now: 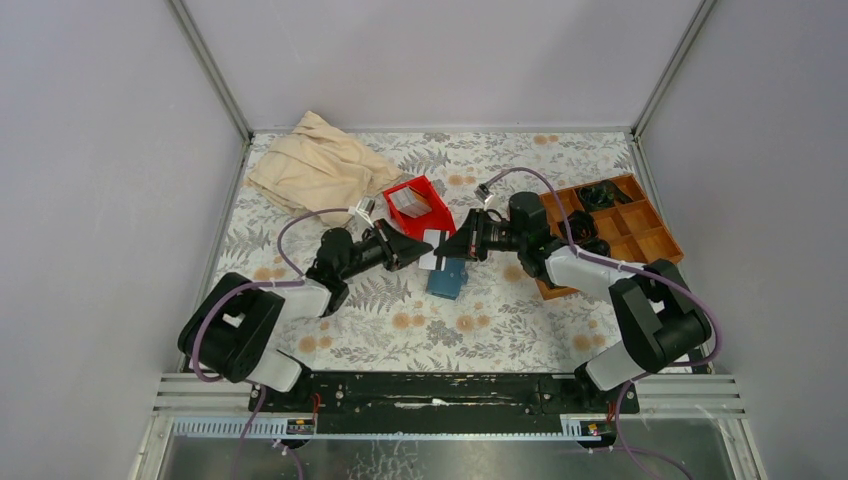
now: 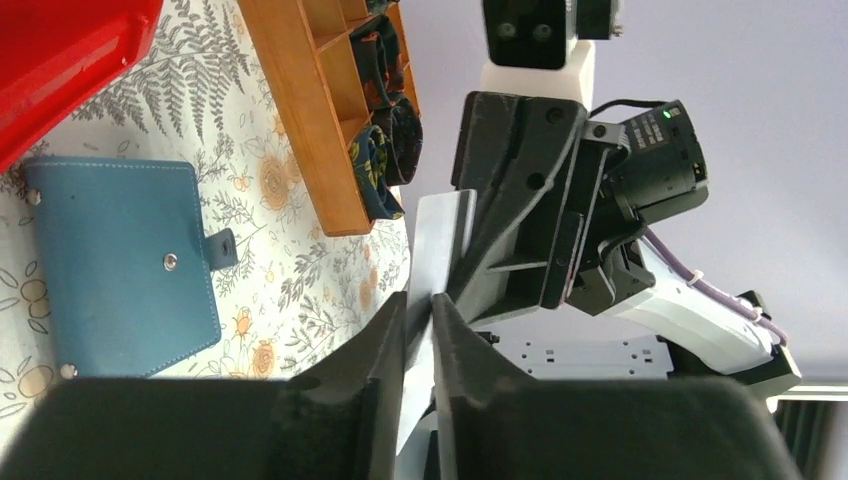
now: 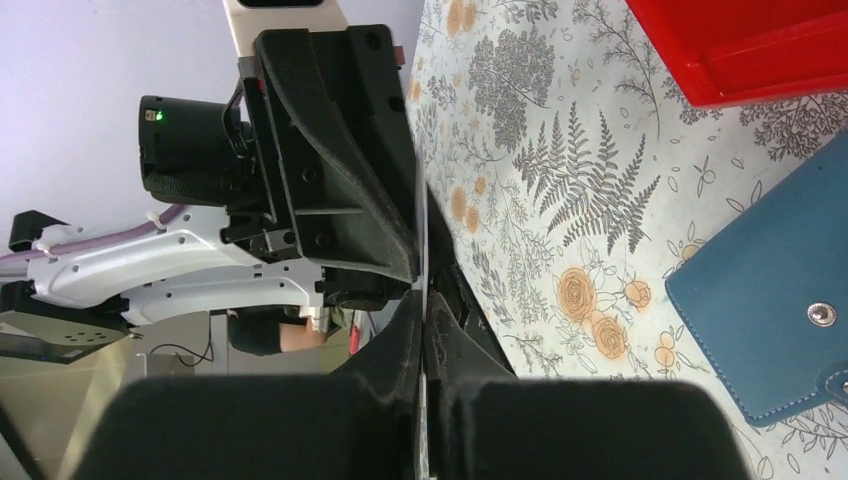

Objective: Put the credit cards into the card holder
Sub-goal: Pick up the credit card from the storage box.

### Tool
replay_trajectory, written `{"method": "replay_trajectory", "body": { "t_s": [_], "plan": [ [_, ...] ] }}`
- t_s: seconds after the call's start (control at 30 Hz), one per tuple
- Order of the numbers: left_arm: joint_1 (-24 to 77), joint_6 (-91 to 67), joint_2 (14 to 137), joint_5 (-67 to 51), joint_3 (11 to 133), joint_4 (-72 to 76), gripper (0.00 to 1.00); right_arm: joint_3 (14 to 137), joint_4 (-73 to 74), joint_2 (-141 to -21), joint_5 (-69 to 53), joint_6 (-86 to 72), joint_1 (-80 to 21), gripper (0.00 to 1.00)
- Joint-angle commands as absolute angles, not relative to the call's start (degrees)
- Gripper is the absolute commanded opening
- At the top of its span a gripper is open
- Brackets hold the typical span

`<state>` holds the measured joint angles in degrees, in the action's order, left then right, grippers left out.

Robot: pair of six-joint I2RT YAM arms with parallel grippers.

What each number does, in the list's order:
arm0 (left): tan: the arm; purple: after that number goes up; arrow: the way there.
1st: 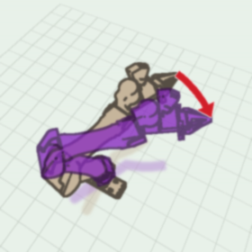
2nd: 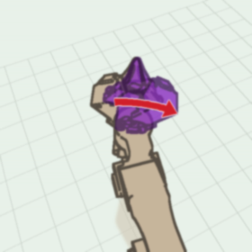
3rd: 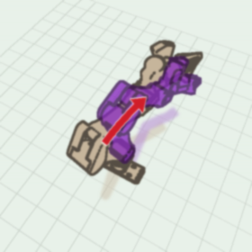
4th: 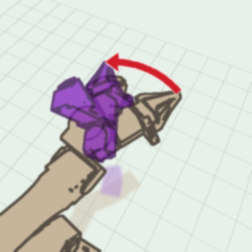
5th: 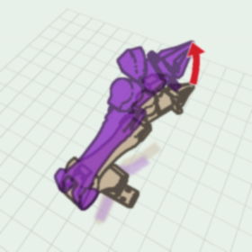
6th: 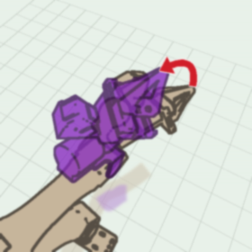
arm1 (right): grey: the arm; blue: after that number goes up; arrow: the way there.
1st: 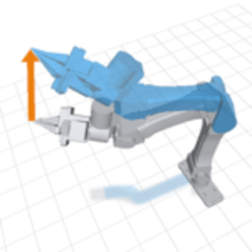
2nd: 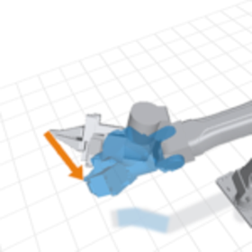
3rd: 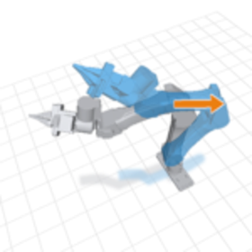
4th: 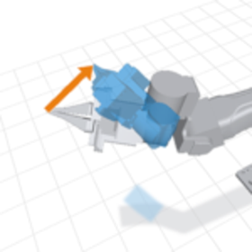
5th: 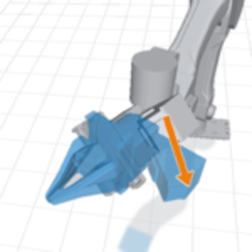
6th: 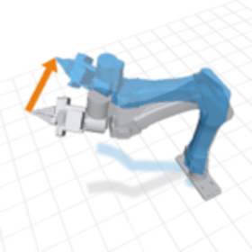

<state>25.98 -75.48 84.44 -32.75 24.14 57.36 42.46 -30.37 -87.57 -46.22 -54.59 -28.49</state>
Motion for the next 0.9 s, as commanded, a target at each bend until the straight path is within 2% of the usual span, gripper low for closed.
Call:
{"method": "replay_trajectory", "body": {
  "t_s": [0.0,0.1,0.23,0.53,0.87],
  "plan": [
    [26.5,-75.2,84.4,-32.2,24.0,59.1,0.32,42.1,-36.4,-87.7,-47.9,-56.9,-28.7,0.0],
    [26.4,-72.7,83.1,-29.7,24.1,52.6,0.42,42.2,-33.3,-86.6,-47.0,-55.1,-28.7,0.0],
    [26.4,-67.5,80.3,-24.4,25.0,40.8,0.45,45.9,-16.2,-84.1,-42.1,-45.2,-28.7,0.0],
    [27.7,-58.3,77.8,-14.0,28.6,22.2,0.45,58.4,16.5,-84.1,-23.8,-28.9,-29.7,0.0],
    [31.4,-52.4,80.2,-9.2,33.3,12.7,0.43,69.2,30.7,-91.3,-13.3,-26.4,-34.9,0.0]
  ]
}}
